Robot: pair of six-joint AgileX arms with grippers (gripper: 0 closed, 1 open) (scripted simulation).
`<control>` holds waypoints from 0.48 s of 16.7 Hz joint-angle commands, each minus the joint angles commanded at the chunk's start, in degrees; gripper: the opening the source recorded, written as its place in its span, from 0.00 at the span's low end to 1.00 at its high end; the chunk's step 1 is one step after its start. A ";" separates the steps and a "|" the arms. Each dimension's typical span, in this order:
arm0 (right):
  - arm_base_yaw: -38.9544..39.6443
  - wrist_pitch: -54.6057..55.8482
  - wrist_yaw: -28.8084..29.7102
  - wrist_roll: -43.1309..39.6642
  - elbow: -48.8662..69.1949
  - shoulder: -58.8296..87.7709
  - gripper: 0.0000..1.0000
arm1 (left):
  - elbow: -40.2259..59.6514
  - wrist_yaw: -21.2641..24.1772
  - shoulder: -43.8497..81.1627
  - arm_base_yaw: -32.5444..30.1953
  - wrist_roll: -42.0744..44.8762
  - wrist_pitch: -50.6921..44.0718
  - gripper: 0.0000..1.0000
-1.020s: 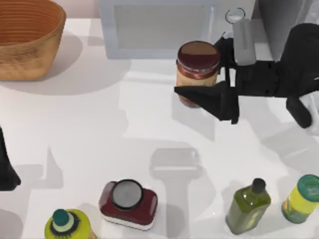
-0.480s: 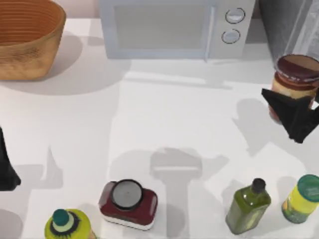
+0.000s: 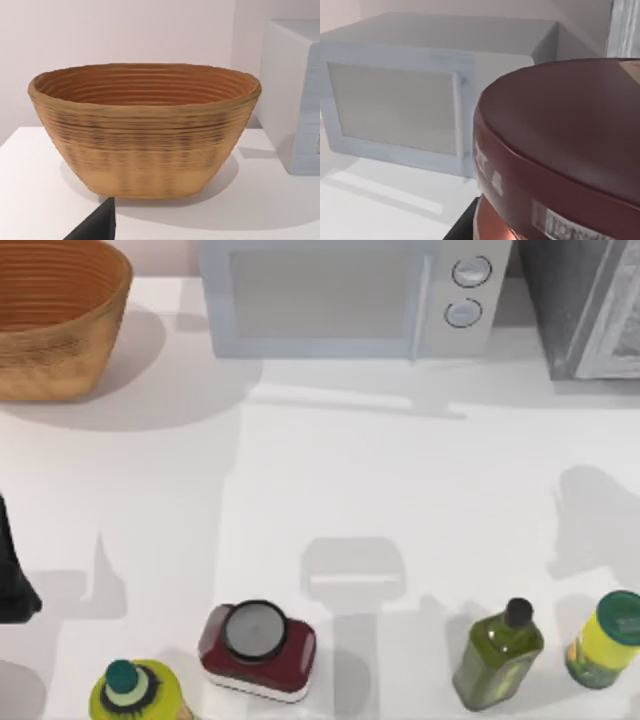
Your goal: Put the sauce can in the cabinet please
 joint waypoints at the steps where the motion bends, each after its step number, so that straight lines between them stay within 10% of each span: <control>1: -0.39 -2.27 1.85 0.05 -1.50 -5.26 0.00 | 0.00 0.00 0.00 0.00 0.00 0.00 1.00; 8: -0.77 -18.80 14.69 0.08 -9.38 -33.64 0.00 | 0.00 0.00 0.00 0.00 0.00 0.00 1.00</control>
